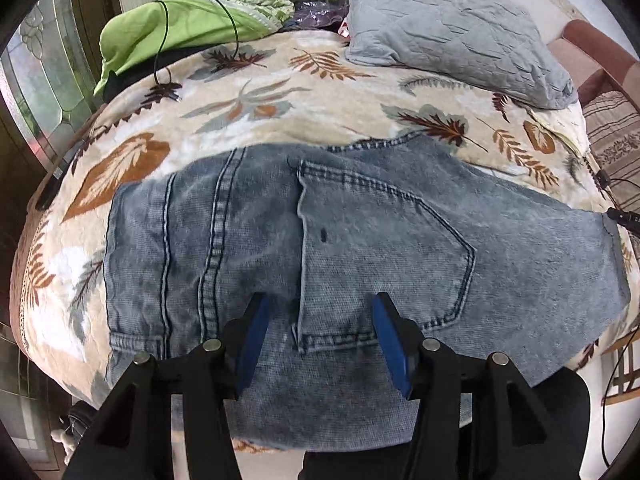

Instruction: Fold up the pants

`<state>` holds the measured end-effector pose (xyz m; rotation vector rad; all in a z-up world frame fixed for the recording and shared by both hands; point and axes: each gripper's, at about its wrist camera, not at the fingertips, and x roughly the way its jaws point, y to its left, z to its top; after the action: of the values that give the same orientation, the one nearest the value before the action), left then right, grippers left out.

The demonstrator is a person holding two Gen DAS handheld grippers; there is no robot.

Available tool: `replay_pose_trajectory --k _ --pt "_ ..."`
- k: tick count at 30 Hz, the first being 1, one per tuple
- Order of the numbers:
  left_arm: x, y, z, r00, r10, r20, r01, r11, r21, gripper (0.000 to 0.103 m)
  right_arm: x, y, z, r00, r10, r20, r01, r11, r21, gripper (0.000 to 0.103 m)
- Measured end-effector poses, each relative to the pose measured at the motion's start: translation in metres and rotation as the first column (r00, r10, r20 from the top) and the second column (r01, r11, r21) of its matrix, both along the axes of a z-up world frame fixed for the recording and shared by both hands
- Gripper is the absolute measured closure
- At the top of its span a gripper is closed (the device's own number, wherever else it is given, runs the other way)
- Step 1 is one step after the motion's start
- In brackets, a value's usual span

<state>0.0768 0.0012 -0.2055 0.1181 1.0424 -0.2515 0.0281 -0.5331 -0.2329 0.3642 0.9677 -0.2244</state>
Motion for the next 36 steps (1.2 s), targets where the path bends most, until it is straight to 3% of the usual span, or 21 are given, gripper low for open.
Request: replay_pose_trajectory --k 3,6,8,13,15,18,21,23,29,31,34,36 --pt "-0.001 -0.001 -0.004 1.0 0.006 0.014 -0.006 1.0 0.01 0.048 0.008 0.002 -0.013 0.999 -0.034 -0.026 0.033 0.999 -0.02 0.09" --pt "-0.004 -0.001 -0.006 1.0 -0.001 0.029 0.001 1.0 0.025 0.046 0.008 -0.002 -0.032 0.995 -0.074 -0.07 0.076 0.997 0.021 0.089" --pt "-0.006 0.001 -0.007 0.999 -0.003 0.035 0.002 1.0 0.029 0.044 0.003 -0.001 -0.027 0.993 -0.108 -0.053 0.109 0.994 0.012 0.084" --pt "-0.014 0.018 -0.003 0.998 0.031 0.05 -0.031 1.0 -0.002 0.044 -0.005 0.01 0.012 0.976 -0.219 0.0 0.218 0.972 -0.085 0.084" --pt "-0.019 0.026 -0.001 0.997 0.049 0.062 -0.049 0.999 0.002 0.044 -0.004 0.029 0.025 0.984 -0.172 0.039 0.174 0.983 -0.053 0.083" --pt "-0.026 0.041 0.001 0.994 0.078 0.077 -0.08 0.997 0.02 0.044 0.013 0.084 0.031 0.998 -0.004 0.059 0.003 1.0 0.018 0.083" --pt "-0.029 0.053 0.006 0.99 0.097 0.104 -0.101 0.994 0.035 0.044 0.038 0.151 0.029 0.981 0.183 0.06 -0.187 0.98 0.061 0.083" --pt "-0.032 0.062 0.009 0.986 0.104 0.128 -0.112 0.992 0.056 0.044 0.06 0.198 0.025 0.955 0.287 0.077 -0.294 0.947 0.127 0.083" --pt "-0.028 0.081 0.001 0.983 0.156 0.1 -0.165 0.983 0.079 0.044 0.097 0.29 0.002 0.914 0.405 0.015 -0.403 0.904 0.142 0.083" --pt "-0.025 0.084 -0.004 0.982 0.166 0.086 -0.172 0.983 0.071 0.041 0.103 0.309 -0.009 0.907 0.42 -0.018 -0.413 0.897 0.157 0.083" --pt "-0.023 0.086 -0.01 0.98 0.186 0.077 -0.192 0.978 0.087 0.031 0.11 0.322 -0.023 0.906 0.417 -0.073 -0.407 0.906 0.116 0.083" --pt "-0.021 0.086 -0.013 0.979 0.189 0.074 -0.196 0.977 0.088 0.029 0.114 0.325 -0.023 0.909 0.408 -0.08 -0.401 0.912 0.09 0.083"
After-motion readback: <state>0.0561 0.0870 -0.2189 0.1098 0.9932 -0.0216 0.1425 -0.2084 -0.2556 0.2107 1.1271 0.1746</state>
